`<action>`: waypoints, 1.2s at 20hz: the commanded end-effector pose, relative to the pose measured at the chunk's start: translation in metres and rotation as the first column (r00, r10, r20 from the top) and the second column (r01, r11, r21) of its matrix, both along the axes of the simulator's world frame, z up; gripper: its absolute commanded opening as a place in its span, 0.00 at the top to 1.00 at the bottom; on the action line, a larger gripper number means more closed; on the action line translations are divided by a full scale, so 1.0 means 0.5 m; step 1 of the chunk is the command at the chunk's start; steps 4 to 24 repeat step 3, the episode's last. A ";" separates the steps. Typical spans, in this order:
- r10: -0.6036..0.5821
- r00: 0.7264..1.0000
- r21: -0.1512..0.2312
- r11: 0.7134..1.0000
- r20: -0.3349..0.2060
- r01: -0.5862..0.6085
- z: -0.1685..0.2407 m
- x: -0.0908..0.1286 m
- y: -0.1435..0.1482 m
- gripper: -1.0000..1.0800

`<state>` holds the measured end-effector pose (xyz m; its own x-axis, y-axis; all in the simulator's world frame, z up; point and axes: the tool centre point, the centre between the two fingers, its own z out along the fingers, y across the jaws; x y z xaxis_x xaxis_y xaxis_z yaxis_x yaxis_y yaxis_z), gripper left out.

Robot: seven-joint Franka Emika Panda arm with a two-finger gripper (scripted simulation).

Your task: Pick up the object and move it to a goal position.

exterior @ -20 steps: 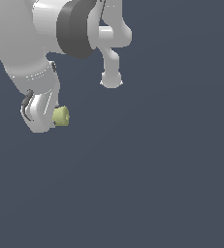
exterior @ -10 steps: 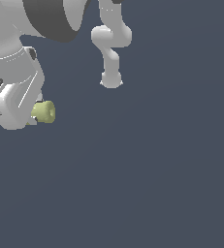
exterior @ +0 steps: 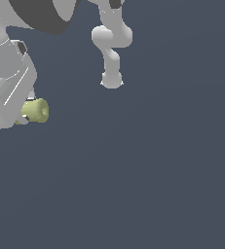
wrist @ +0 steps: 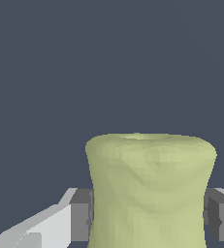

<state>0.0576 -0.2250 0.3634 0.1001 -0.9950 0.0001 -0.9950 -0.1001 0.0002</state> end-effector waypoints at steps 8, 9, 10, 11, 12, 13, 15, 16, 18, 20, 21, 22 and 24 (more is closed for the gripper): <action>0.000 1.000 0.000 1.000 0.000 0.000 0.004 0.003 -0.002 1.00; 0.000 1.000 0.000 1.000 0.000 0.000 0.004 0.003 -0.002 1.00; 0.000 1.000 0.000 1.000 0.000 0.000 0.004 0.003 -0.002 1.00; 0.000 1.000 0.000 1.000 0.000 0.000 0.004 0.003 -0.002 1.00; 0.000 1.000 0.000 1.000 0.000 0.000 0.004 0.003 -0.002 1.00; 0.000 1.000 0.000 1.000 0.000 0.000 0.004 0.003 -0.002 1.00; 0.000 1.000 0.000 1.000 0.000 0.000 0.004 0.003 -0.002 1.00; 0.000 1.000 0.000 1.000 0.000 0.000 0.004 0.003 -0.002 1.00; 0.000 1.000 0.000 1.000 0.000 0.000 0.004 0.003 -0.002 1.00; 0.000 1.000 0.000 1.000 0.000 0.000 0.004 0.003 -0.002 1.00; 0.000 1.000 0.000 1.000 0.000 0.000 0.004 0.003 -0.002 1.00; 0.000 1.000 0.000 1.000 0.000 0.000 0.004 0.003 -0.002 1.00; 0.000 1.000 0.000 1.000 0.000 0.000 0.004 0.003 -0.002 1.00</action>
